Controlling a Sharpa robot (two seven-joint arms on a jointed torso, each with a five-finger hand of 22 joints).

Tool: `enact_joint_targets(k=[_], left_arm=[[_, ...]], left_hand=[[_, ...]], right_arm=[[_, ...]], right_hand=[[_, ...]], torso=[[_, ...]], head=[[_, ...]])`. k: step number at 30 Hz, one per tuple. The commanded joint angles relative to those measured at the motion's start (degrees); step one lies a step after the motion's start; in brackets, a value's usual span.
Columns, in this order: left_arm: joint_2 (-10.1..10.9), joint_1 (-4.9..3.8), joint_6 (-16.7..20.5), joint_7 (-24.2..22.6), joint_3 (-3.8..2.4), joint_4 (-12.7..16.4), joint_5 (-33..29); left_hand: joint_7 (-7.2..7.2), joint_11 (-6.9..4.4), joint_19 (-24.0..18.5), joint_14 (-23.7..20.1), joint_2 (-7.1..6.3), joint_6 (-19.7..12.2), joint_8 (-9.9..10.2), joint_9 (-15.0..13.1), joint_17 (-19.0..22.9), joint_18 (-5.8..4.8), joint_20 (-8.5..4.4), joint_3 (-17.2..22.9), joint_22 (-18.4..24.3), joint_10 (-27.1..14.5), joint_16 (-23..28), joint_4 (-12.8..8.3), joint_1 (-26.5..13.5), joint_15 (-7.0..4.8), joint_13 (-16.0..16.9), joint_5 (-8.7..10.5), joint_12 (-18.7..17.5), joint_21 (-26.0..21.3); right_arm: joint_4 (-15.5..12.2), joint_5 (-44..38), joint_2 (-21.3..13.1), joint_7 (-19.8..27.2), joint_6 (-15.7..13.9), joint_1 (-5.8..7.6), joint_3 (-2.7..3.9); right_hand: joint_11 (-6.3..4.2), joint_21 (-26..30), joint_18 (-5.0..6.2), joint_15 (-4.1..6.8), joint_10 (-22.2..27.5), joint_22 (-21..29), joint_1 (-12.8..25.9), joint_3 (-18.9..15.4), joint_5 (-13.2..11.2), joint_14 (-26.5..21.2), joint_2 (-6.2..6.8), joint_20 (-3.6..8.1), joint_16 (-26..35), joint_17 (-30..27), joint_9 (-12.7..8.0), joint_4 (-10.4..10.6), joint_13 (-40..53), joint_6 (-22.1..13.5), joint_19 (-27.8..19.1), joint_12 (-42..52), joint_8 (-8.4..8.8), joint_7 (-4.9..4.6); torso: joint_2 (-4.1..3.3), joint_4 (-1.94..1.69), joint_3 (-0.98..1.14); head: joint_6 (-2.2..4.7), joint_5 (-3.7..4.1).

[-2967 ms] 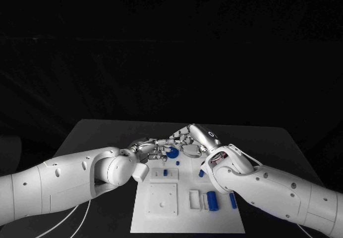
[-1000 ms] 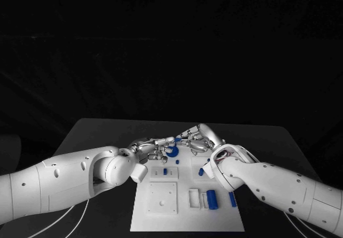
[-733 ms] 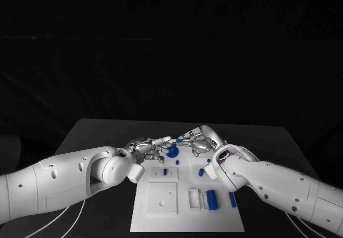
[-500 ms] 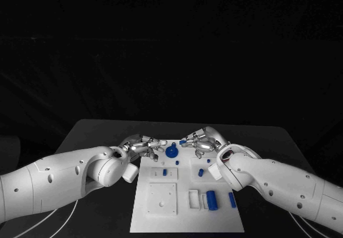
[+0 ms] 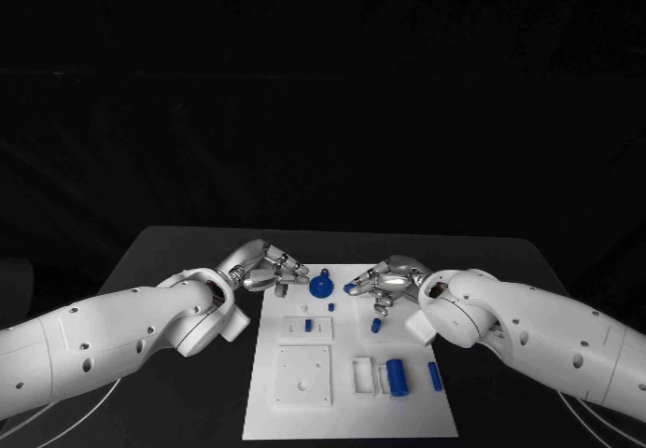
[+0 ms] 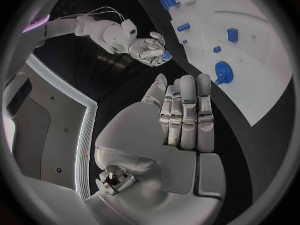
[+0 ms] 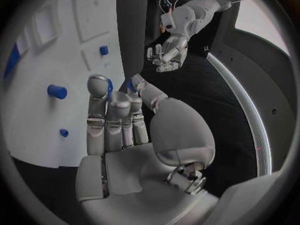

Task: Assemble the parts on the task board

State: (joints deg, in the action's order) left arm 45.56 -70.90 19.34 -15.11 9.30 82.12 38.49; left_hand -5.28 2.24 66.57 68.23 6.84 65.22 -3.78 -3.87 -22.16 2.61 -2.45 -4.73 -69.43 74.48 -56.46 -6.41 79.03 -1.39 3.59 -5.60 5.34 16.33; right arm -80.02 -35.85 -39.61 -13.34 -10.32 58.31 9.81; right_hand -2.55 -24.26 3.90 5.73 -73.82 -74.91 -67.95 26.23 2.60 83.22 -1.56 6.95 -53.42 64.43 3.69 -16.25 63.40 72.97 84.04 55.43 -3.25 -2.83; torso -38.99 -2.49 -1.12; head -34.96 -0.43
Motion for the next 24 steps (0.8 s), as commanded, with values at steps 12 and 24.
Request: enact_joint_targets(k=[12, 24], left_arm=[[-1.16, -0.3, -8.45, 6.07, 0.02, 2.03, 13.51], [-2.62, -0.32, -12.64, 8.59, 0.11, 2.11, 15.28]], left_hand=[[0.78, -1.93, 2.36, 1.79, -1.6, 0.16, 0.07, -0.56, -4.88, -0.29, -1.62, -2.37, -1.41, 7.03, -5.24, 10.3, -2.27, -1.55, 1.46, 1.67, 3.86, 1.87], [1.37, -2.4, 1.63, 0.8, -2.13, -1.12, -2.39, -10.58, -6.93, -0.68, -2.17, -1.85, -5.39, 1.7, -9.53, 16.99, -6.88, -1.84, 9.46, -5.13, 16.77, 4.06]], right_arm=[[-0.29, 4.57, 0.12, -5.4, 6.58, 0.22, 0.03], [-1.09, 4.39, 0.11, -5.46, 7.7, 0.23, 0.02]], right_hand=[[0.19, 0.43, -0.46, -0.09, 0.4, -2.47, 0.27, 0.47, 0.16, -0.34, -0.1, 0.07, 0.25, -0.05, 0.07, 0.05, -0.02, -0.44, 1.75, -0.31, -0.41, -0.18], [0.21, 0.42, -0.48, -0.09, 0.44, -2.51, 0.15, 0.46, 0.16, -0.36, -0.09, 0.07, 0.39, -0.13, 0.07, 0.01, 0.07, -0.46, 1.74, -0.33, -0.41, -0.21]], torso=[[-0.07, -0.03, 0.02], [-0.09, 0.01, 0.06]], head=[[-0.65, 0.06], [-0.99, 0.21]])
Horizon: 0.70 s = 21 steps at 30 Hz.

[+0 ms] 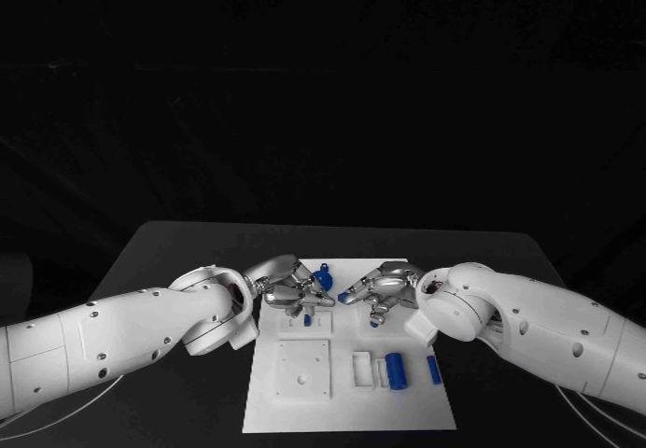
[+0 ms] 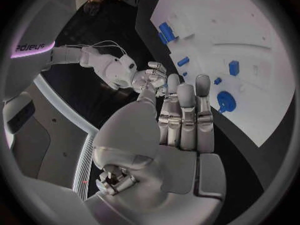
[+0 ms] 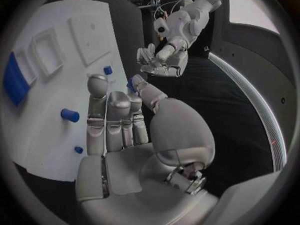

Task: Assemble the parts on the task board

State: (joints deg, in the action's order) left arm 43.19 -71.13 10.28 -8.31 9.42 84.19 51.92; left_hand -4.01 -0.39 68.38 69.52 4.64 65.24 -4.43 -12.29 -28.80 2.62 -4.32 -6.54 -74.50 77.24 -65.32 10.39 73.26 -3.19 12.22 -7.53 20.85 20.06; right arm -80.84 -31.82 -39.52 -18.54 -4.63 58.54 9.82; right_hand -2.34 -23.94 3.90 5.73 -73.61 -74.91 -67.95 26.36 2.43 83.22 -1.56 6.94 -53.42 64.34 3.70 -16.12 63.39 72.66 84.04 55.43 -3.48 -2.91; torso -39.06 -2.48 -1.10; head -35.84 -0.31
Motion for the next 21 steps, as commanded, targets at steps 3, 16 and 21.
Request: enact_joint_targets(k=[3, 16, 21], left_arm=[[-0.43, -0.09, -4.62, 2.18, 0.06, 0.09, 2.02], [-0.49, -0.08, -4.57, 3.14, 0.18, 0.25, 3.15], [-0.58, -0.08, -4.88, 3.17, 0.19, 0.34, 3.32]], left_hand=[[-0.08, 0.26, -0.55, -1.42, -0.3, -10.45, -13.86, -10.96, -0.5, -0.43, -0.03, -0.14, -1.25, -6.21, -2.31, 0.73, -2.35, 0.12, 4.55, -7.59, 8.27, 0.84], [-0.3, 1.06, -1.19, -2.67, -2.55, -19.96, -28.52, -14.43, 1.01, 0.2, 0.66, 0.54, -1.15, -12.77, -4.29, 5.93, -7.7, 0.67, 5.17, -13.19, 17.78, 1.43], [-0.78, 1.48, -1.42, -3.26, -3.02, -22.36, -30.71, -12.92, 1.42, 0.46, 1.04, 2.01, -1.08, -15.0, -4.52, 6.02, -8.77, 1.04, 4.99, -15.82, 20.04, 1.19]], right_arm=[[-0.49, 0.28, 0.01, -0.29, 2.26, -0.01, 0.02], [-0.68, -0.01, -0.16, -0.63, 3.38, -0.01, 0.01], [-0.75, -0.05, -0.16, -0.74, 3.71, -0.01, 0.01]], right_hand=[[0.0, 0.11, -0.48, -0.09, 0.23, -2.51, 0.15, 0.33, 0.33, -0.36, -0.1, 0.08, 0.39, -0.04, 0.06, -0.11, 0.09, -0.15, 1.74, -0.33, -0.17, -0.13], [0.02, 0.08, -0.49, -0.1, 0.26, -2.55, 0.05, 0.34, 0.33, -0.4, -0.13, 0.07, 0.48, -0.08, 0.06, -0.13, 0.23, -0.21, 1.72, -0.29, -0.17, -0.17], [0.03, -0.02, -0.49, -0.11, 0.23, -2.59, 0.02, 0.39, 0.33, -0.38, -0.13, 0.07, 0.4, -0.01, 0.06, -0.13, 0.38, -0.22, 1.73, -0.19, -0.17, -0.18]], torso=[[-0.01, -0.02, 0.03], [-0.01, -0.06, 0.01], [-0.01, -0.06, -0.02]], head=[[-0.22, 0.24], [-0.57, 0.63], [-0.73, 0.73]])
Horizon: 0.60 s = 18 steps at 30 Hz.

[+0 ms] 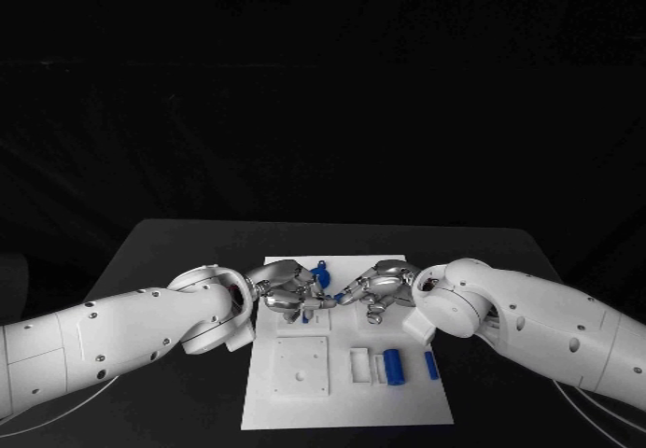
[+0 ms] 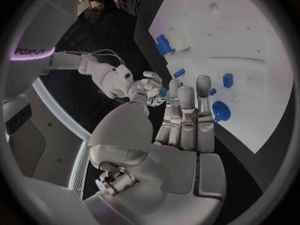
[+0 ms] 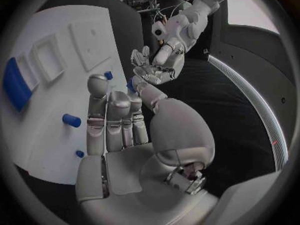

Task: Assemble the parts on the task board

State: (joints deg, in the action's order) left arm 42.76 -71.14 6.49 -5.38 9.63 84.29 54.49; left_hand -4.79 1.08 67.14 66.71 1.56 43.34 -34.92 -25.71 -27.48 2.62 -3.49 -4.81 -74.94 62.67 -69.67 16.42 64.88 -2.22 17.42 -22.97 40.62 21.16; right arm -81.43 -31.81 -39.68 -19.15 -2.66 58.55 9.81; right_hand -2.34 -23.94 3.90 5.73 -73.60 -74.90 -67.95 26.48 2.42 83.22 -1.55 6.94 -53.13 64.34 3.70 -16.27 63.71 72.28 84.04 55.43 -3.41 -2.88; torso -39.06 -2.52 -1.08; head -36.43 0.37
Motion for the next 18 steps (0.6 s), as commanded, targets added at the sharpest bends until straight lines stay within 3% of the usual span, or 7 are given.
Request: enact_joint_targets(k=[1, 2, 3, 6, 10, 15, 18], left_arm=[[-0.18, -0.07, -1.17, 0.22, -0.01, 0.27, 0.77], [-0.22, -0.07, -1.24, 0.17, -0.01, 0.31, 0.79], [-0.22, -0.07, -1.24, 0.17, -0.01, 0.31, 0.79], [-0.29, -0.07, -1.44, 0.13, 0.0, 0.33, 0.88], [-0.3, -0.07, -1.75, 0.13, 0.01, 0.34, 0.98], [-0.45, -0.07, -2.27, -0.1, 0.02, 0.37, 1.18], [-0.58, -0.07, -2.57, -0.23, 0.03, 0.42, 1.23]], left_hand=[[-0.15, 0.12, -0.25, -0.55, 0.02, -0.81, -0.06, 0.83, 0.14, 0.48, 0.27, 0.41, -0.62, -0.73, -0.15, -0.01, -0.31, 0.16, -0.29, -1.18, 0.3, 0.01], [-0.25, 0.19, -0.34, -0.7, -0.07, -0.99, 0.12, 1.32, 0.2, 0.51, 0.35, 0.65, -0.58, -1.0, -0.12, 0.01, -0.07, 0.23, -0.37, -3.27, 0.38, -0.09], [-0.25, 0.19, -0.34, -0.7, -0.07, -0.99, 0.12, 1.32, 0.2, 0.51, 0.35, 0.65, -0.58, -1.0, -0.12, 0.01, -0.07, 0.23, -0.37, -3.27, 0.38, -0.09], [-0.59, 0.44, -0.45, -0.98, -0.46, -1.22, 0.91, 3.68, 0.33, 0.63, 0.54, 1.5, -0.52, -1.87, -0.15, 0.04, 0.61, 0.43, -0.7, -8.25, 0.42, -0.32], [-0.75, 0.59, -0.52, -1.27, -0.9, -1.5, 0.49, 5.77, 0.53, 0.72, 0.68, 2.59, -0.54, -2.39, -0.19, 0.02, 0.72, 0.57, -1.19, -10.18, 0.52, -0.57], [-1.3, 0.96, -0.72, -1.65, -1.72, -2.69, 0.94, 7.52, 0.65, 0.87, 0.93, 4.54, -0.49, -3.7, -0.18, 0.03, 2.15, 0.85, -1.82, -18.7, -0.19, -0.9], [-1.42, 1.04, -0.76, -1.83, -2.19, -2.8, 0.92, 8.89, 0.69, 0.98, 1.01, 6.26, -0.56, -3.95, -0.27, 0.0, 2.33, 0.92, -2.18, -21.91, -0.41, -1.01]], right_arm=[[-0.16, -0.09, 0.02, -0.16, 1.8, -0.02, 0.02], [-0.16, -0.12, 0.03, -0.19, 1.87, -0.02, 0.02], [-0.16, -0.12, 0.03, -0.19, 1.87, -0.02, 0.02], [-0.17, -0.16, 0.06, -0.23, 2.06, -0.02, 0.02], [-0.17, -0.17, 0.1, -0.29, 2.32, -0.02, 0.02], [-0.19, -0.18, 0.21, -0.42, 2.45, -0.02, 0.01], [-0.19, -0.19, 0.3, -0.49, 2.47, -0.02, 0.01]], right_hand=[[0.03, -0.02, -0.49, -0.11, 0.22, -2.59, 0.03, 0.27, 0.34, -0.38, -0.14, 0.07, 0.11, -0.01, 0.06, 0.02, 0.06, 0.16, 1.73, -0.19, -0.24, -0.21], [0.03, -0.02, -0.49, -0.11, 0.22, -2.59, 0.03, 0.27, 0.34, -0.38, -0.14, 0.07, 0.11, -0.01, 0.06, 0.02, 0.06, 0.16, 1.73, -0.19, -0.24, -0.21], [0.03, -0.02, -0.49, -0.11, 0.22, -2.59, 0.03, 0.27, 0.34, -0.38, -0.14, 0.07, 0.11, -0.01, 0.06, 0.02, 0.06, 0.16, 1.73, -0.19, -0.24, -0.21], [0.03, -0.02, -0.49, -0.11, 0.22, -2.59, 0.03, 0.27, 0.34, -0.38, -0.14, 0.07, 0.11, -0.01, 0.06, 0.02, 0.06, 0.16, 1.73, -0.19, -0.24, -0.21], [0.03, -0.02, -0.49, -0.11, 0.22, -2.59, 0.03, 0.27, 0.34, -0.38, -0.14, 0.07, 0.11, -0.01, 0.06, 0.02, 0.06, 0.16, 1.73, -0.19, -0.24, -0.21], [0.05, 0.07, -0.47, -0.13, 0.27, -2.59, -0.04, 0.36, 0.33, -0.42, -0.12, 0.05, 0.14, -0.01, 0.06, 0.0, 0.15, 0.11, 1.67, -0.22, -0.23, -0.23], [0.05, 0.07, -0.47, -0.13, 0.27, -2.59, -0.04, 0.36, 0.33, -0.42, -0.12, 0.05, 0.14, -0.01, 0.06, 0.0, 0.15, 0.11, 1.67, -0.22, -0.23, -0.23]], torso=[[-0.01, -0.04, -0.06], [0.0, -0.03, -0.05], [0.0, -0.03, -0.05], [0.03, -0.05, -0.04], [0.01, -0.05, -0.02], [0.02, 0.01, -0.05], [0.02, -0.01, -0.03]], head=[[-0.14, 0.06], [-0.13, 0.07], [-0.13, 0.07], [-0.18, 0.02], [-0.26, 0.02], [-0.3, -0.03], [-0.3, -0.01]])
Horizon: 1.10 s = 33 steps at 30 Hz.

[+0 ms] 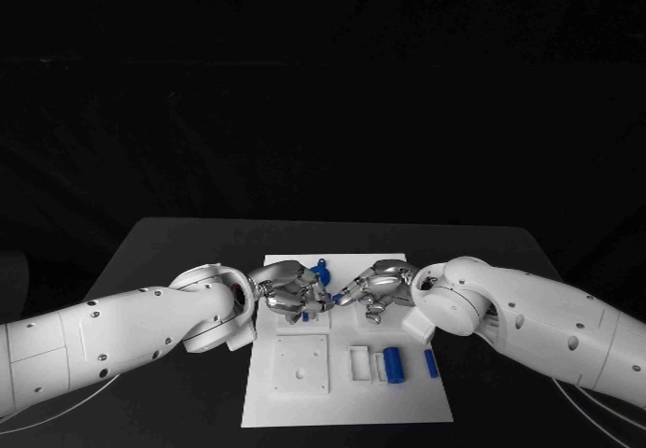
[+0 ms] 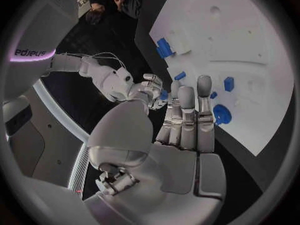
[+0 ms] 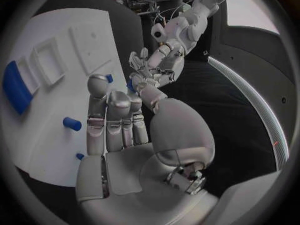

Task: Assemble the parts on the task board

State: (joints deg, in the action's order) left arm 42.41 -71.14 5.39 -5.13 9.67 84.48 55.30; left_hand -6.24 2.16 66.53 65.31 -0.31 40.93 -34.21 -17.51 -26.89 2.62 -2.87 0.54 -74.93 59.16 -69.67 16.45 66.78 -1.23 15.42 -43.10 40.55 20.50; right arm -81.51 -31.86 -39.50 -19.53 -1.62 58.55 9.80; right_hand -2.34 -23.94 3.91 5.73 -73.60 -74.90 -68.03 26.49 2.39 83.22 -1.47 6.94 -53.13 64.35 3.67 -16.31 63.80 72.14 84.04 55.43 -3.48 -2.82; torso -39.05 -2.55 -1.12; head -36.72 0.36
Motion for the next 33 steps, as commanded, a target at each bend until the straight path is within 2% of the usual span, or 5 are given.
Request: enact_joint_targets(k=[1, 9, 12, 25, 33], left_arm=[[-0.25, -0.07, -1.52, -0.51, -0.01, 0.25, 0.42], [-0.39, -0.07, -2.01, -0.58, 0.0, 0.27, 0.45], [-0.41, -0.07, -2.12, -0.58, 0.0, 0.28, 0.45], [-0.55, -0.07, -2.35, -0.5, 0.0, 0.31, 0.45], [-0.63, -0.07, -2.88, -0.26, 0.0, 0.24, 0.45]], left_hand=[[0.01, -0.04, -0.16, -0.47, -0.47, -0.42, 0.08, 1.06, 0.12, 1.0, 0.4, 1.56, -0.58, -0.5, -0.28, -0.07, 0.6, -0.07, -0.3, -2.9, -0.4, -0.39], [-0.17, 0.05, -0.22, -0.65, -1.48, -0.98, -1.21, 2.92, 0.3, 1.1, 0.44, 4.88, -0.77, -0.73, -0.36, -0.27, 1.41, -0.02, -0.9, -8.72, -0.66, -0.48], [-0.19, 0.06, -0.26, -0.69, -1.46, -1.09, -1.37, 3.18, 0.33, 1.12, 0.45, 5.43, -0.8, -0.79, -0.36, -0.36, 1.59, -0.03, -0.98, -9.6, -0.7, -0.47], [-0.28, 0.13, -0.33, -0.77, -1.56, -1.48, -2.03, 3.89, 0.43, 1.19, 0.49, 6.47, -0.81, -1.04, -0.36, -0.4, 1.5, 0.03, -1.13, -10.64, -0.67, -0.41], [-0.35, 0.19, -0.36, -0.79, -1.63, -1.71, -2.12, 4.09, 0.46, 1.22, 0.52, 6.66, -0.8, -1.25, -0.34, -0.46, 1.52, 0.07, -1.17, -10.96, -0.69, -0.42]], right_arm=[[-0.12, -0.14, 0.14, -0.12, 1.42, -0.02, 0.01], [-0.12, -0.16, 0.24, -0.31, 1.59, -0.02, -0.01], [-0.11, -0.16, 0.28, -0.39, 1.73, -0.02, -0.01], [-0.16, -0.3, 0.49, -1.06, 2.66, -0.02, -0.08], [-0.15, -0.47, 0.63, -1.72, 2.55, -0.01, -0.13]], right_hand=[[0.05, 0.07, -0.48, -0.13, 0.27, -2.59, 0.04, 0.35, 0.37, -0.42, -0.2, 0.05, 0.14, -0.01, 0.09, 0.04, 0.05, 0.25, 1.67, -0.22, -0.16, -0.3], [0.09, 0.18, -0.46, -0.16, 0.43, -2.58, 0.03, 0.42, 0.37, -0.49, -0.29, 0.03, 0.11, 0.05, 0.08, 0.09, 0.0, 0.1, 1.61, -0.41, -0.16, -0.35], [0.13, 0.37, -0.44, -0.18, 0.64, -2.54, 0.03, 0.46, 0.37, -0.54, -0.41, 0.01, 0.12, 0.06, 0.07, 0.12, -0.2, -0.07, 1.55, -0.72, -0.14, -0.4], [0.22, 0.65, -0.36, -0.28, 1.01, -2.51, 0.08, 0.2, 0.37, -0.72, -0.76, -0.09, 0.07, 0.18, 0.09, 0.15, -0.43, -0.41, 1.4, -1.04, -0.17, -0.48], [0.4, 1.75, -0.16, -0.41, 1.8, -2.29, 0.16, -1.01, 0.37, -1.02, -1.78, -0.19, 0.48, -0.04, 0.05, 0.35, -0.81, -1.14, 1.09, -1.59, -0.1, -0.62]], torso=[[0.01, 0.02, 0.01], [0.01, 0.03, 0.02], [-0.01, 0.03, 0.02], [0.01, -0.01, 0.01], [0.01, 0.01, -0.03]], head=[[0.02, 0.01], [-0.03, 0.03], [-0.07, 0.05], [-0.08, 0.04], [-0.2, -0.01]])
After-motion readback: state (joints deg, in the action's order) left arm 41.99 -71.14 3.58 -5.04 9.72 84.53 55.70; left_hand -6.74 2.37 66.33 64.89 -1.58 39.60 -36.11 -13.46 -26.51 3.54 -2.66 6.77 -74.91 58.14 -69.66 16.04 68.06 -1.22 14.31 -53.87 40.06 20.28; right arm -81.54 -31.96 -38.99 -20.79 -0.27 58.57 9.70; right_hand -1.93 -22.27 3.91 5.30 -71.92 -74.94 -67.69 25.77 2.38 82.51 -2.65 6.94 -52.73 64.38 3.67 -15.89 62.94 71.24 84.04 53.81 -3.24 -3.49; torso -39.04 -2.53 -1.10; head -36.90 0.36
